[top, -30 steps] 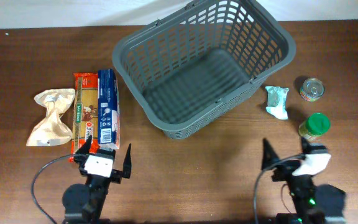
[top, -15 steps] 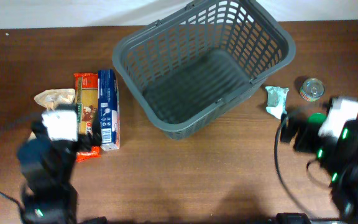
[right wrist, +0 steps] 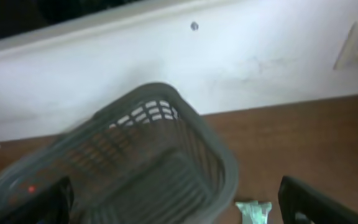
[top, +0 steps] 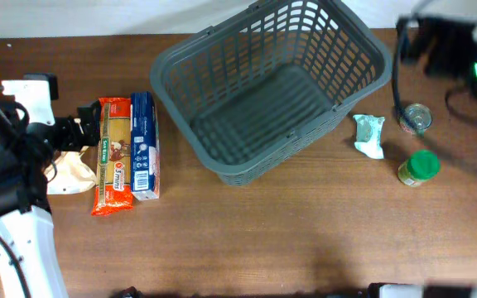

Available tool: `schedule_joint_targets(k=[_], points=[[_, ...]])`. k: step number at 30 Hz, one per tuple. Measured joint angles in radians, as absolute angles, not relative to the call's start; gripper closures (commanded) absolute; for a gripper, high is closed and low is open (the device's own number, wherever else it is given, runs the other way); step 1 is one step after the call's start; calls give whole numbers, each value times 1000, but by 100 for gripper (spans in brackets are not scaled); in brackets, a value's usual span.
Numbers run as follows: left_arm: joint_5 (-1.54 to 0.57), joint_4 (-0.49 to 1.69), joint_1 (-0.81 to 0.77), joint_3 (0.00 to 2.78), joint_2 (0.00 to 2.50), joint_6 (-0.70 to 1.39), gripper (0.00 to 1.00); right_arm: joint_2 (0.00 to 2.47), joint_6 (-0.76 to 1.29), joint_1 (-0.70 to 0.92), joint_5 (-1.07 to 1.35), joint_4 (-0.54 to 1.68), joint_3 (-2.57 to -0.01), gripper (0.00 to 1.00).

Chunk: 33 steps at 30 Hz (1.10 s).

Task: Pack container
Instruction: 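Reach the right gripper to the basket's right rim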

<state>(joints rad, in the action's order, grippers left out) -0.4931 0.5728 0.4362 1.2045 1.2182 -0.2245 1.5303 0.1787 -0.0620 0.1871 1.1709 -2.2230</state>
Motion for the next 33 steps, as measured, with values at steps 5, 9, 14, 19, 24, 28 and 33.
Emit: schedule_joint_targets(k=[5,9,14,19,24,28,33], points=[[-502,573,436,1205,1274,-224,1,1829,175,-63,213,1259,-2457,1],[-506,574,436,1205,1303,-224,1,1988,168,-63,232,1275,-2509,0],[-506,574,436,1205,1321,-224,1,2084,115,-64,239,1287,-2512,5],[-509,574,436,1205,1322,-224,1,2143,57,-64,242,1290,-2514,5],[-509,574,436,1205,1322,-224,1,2167,14,-64,242,1291,-2514,11],[-509,574,436,1205,1322,-224,1,2181,-9,-64,237,1301,-2515,18],[-509,574,436,1205,1322,-224,1,2199,-24,-60,233,1306,-2515,33]])
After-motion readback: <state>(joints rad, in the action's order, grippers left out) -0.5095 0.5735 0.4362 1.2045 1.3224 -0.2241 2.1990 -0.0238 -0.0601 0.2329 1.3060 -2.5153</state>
